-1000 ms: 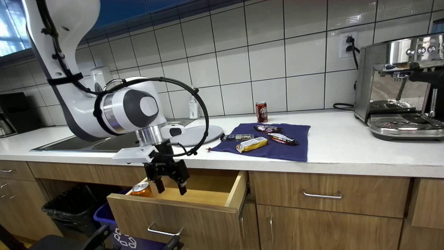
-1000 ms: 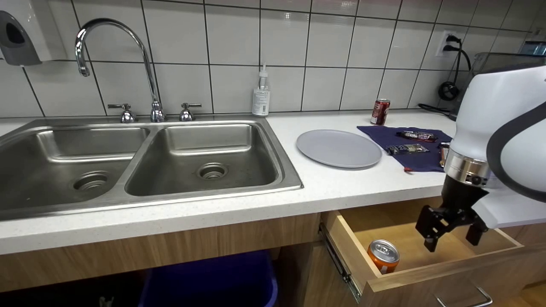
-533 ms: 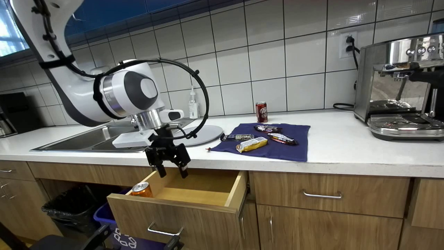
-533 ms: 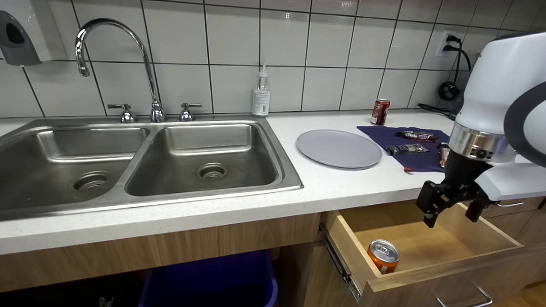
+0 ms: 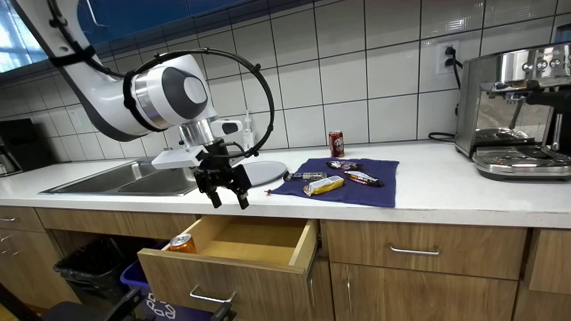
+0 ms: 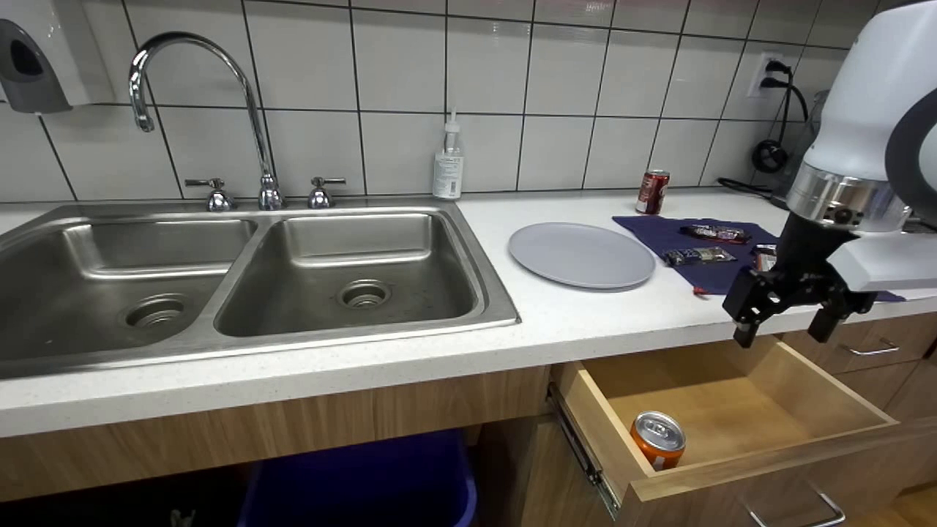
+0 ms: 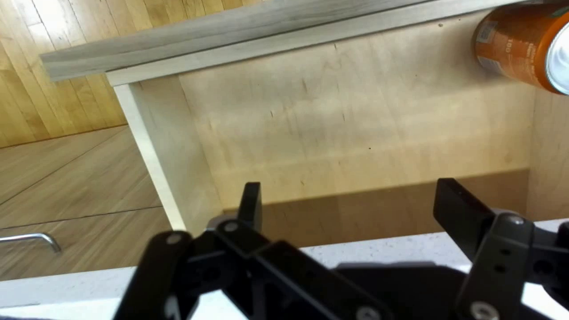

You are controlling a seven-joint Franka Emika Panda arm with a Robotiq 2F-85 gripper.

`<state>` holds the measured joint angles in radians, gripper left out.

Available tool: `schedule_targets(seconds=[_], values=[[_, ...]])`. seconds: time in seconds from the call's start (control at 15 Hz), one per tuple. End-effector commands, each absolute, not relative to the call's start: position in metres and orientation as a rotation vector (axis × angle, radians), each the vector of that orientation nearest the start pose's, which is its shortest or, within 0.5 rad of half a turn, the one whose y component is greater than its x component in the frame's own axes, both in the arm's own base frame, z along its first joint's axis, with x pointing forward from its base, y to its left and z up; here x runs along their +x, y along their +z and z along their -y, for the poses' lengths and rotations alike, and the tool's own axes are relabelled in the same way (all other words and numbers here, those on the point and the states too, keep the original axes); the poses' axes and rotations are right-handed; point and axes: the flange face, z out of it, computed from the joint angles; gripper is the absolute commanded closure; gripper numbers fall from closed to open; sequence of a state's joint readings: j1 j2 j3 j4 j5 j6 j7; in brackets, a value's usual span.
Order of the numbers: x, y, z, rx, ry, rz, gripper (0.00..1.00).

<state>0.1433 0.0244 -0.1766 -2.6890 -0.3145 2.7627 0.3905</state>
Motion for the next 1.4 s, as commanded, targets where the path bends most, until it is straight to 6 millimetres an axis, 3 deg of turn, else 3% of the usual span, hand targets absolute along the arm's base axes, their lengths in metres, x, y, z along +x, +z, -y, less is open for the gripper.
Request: schedule_targets(seconds=[0.0,0.87,1.33], values=[[0.427,0.250,0.010,-3.246,-0.118,-0.242,0.00],[0.487,0.285,0.048,-3.256,-0.172,-0.312,0.00],[0.533,0.284,0.044,-3.190,-0.166,-0.488,0.00]])
